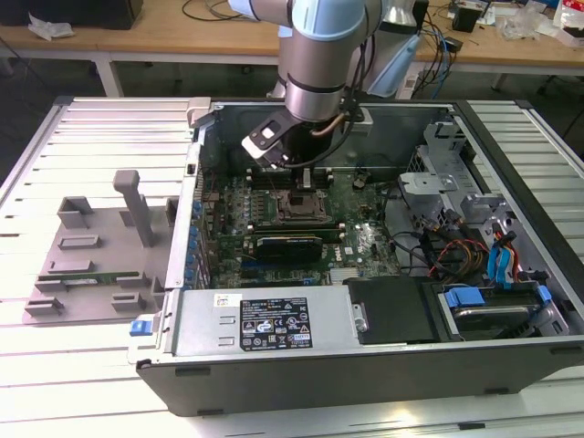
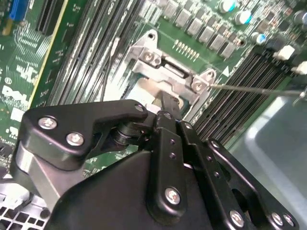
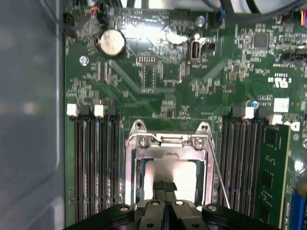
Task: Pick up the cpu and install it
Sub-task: 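Close the cpu cover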
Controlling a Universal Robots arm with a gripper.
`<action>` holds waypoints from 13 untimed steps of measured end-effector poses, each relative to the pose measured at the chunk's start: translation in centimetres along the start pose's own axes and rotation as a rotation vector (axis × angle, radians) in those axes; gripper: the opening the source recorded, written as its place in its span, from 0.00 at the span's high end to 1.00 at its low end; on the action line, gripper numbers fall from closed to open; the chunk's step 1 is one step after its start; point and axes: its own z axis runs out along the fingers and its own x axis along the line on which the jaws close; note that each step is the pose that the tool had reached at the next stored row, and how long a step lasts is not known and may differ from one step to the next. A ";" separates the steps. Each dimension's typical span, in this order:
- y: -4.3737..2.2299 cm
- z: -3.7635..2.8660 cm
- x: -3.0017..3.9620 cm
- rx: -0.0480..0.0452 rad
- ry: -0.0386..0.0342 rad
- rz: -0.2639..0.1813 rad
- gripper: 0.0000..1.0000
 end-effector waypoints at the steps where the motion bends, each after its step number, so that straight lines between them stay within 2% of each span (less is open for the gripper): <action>1: 0.22 -0.03 0.00 0.0003 0.0003 0.000 0.89; 2: 0.57 -0.12 0.00 0.0008 0.0010 0.000 0.89; 4: 0.80 -0.27 -0.02 0.0017 0.0006 0.000 0.89; 5: 0.95 -0.56 -0.03 0.0022 0.0006 0.000 0.89; 10: 1.00 -1.69 -0.06 0.0023 0.0004 0.000 0.89; 13: 0.91 -3.17 -0.08 0.0023 0.0005 0.000 0.89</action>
